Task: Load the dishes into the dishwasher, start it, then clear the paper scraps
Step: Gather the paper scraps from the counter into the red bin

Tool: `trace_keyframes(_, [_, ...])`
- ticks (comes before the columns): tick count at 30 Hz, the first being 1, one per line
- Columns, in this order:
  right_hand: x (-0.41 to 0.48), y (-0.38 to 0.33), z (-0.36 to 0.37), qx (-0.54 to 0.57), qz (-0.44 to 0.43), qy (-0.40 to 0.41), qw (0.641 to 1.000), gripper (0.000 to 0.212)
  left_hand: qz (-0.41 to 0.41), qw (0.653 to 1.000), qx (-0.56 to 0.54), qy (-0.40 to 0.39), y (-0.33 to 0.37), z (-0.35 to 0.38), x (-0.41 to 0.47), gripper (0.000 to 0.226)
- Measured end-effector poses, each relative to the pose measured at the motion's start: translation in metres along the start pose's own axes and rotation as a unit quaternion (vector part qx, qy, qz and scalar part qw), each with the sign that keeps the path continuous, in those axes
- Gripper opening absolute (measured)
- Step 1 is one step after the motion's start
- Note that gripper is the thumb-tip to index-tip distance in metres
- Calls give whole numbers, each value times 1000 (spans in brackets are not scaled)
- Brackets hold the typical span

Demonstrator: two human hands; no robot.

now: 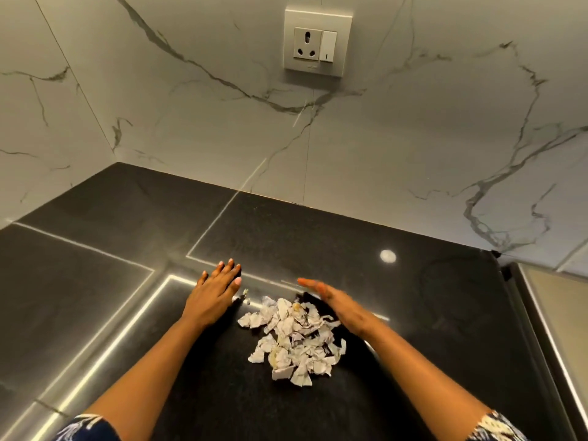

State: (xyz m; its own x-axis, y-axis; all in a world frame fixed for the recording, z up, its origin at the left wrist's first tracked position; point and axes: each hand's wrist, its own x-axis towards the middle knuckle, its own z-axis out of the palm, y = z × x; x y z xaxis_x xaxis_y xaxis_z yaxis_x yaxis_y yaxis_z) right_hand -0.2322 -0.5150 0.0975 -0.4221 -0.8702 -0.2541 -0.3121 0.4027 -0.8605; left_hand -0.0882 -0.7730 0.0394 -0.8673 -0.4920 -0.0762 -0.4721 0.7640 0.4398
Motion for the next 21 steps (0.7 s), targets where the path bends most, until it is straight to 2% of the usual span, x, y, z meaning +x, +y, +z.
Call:
trace_keyframes(2, [-26, 20, -3, 40, 22, 110, 993, 61, 24, 999, -16, -24, 15, 5, -10, 76])
trace_keyframes(3, [-37, 30, 0, 51, 35, 153, 986, 61, 42, 998, -28, -29, 25, 10, -17, 88])
trace_keyframes(5, [-53, 41, 12, 35, 47, 199, 978, 85, 75, 996, -43, -38, 44, 19, -33, 103])
trace_keyframes(6, [-54, 42, 20, -5, 37, 186, 982, 98, 87, 994, -51, -46, 52, 23, -39, 105])
trace_keyframes(7, [-53, 40, 29, -59, 29, 158, 985, 107, 95, 992, -63, -59, 57, 26, -47, 104])
trace_keyframes(9, [-48, 33, 44, -112, 11, 123, 986, 108, 89, 985, -129, -74, 65, 28, -60, 97])
trace_keyframes(10, [-48, 28, 50, -90, 13, 136, 987, 101, 66, 976, -193, -71, 69, 28, -69, 92])
trace_keyframes(12, [-56, 24, 58, -6, 39, 206, 978, 76, -17, 938, -345, -35, 76, 25, -90, 85])
trace_keyframes(13, [-62, 25, 62, 31, 51, 241, 969, 71, -56, 914, -402, 0, 78, 25, -102, 82])
trace_keyframes(14, [-69, 27, 68, 59, 57, 264, 961, 76, -80, 895, -438, 38, 81, 26, -113, 76])
trace_keyframes(16, [-74, 24, 80, 106, 58, 286, 951, 94, -108, 882, -448, 97, 92, 30, -124, 60])
trace_keyframes(17, [-70, 21, 86, 125, 55, 294, 946, 97, -118, 884, -438, 113, 99, 34, -125, 57])
trace_keyframes(19, [-53, 14, 95, 139, 47, 312, 939, 96, -135, 895, -405, 131, 114, 39, -116, 60])
trace_keyframes(21, [-29, 7, 97, 122, 35, 330, 936, 107, -136, 900, -389, 143, 124, 46, -100, 64])
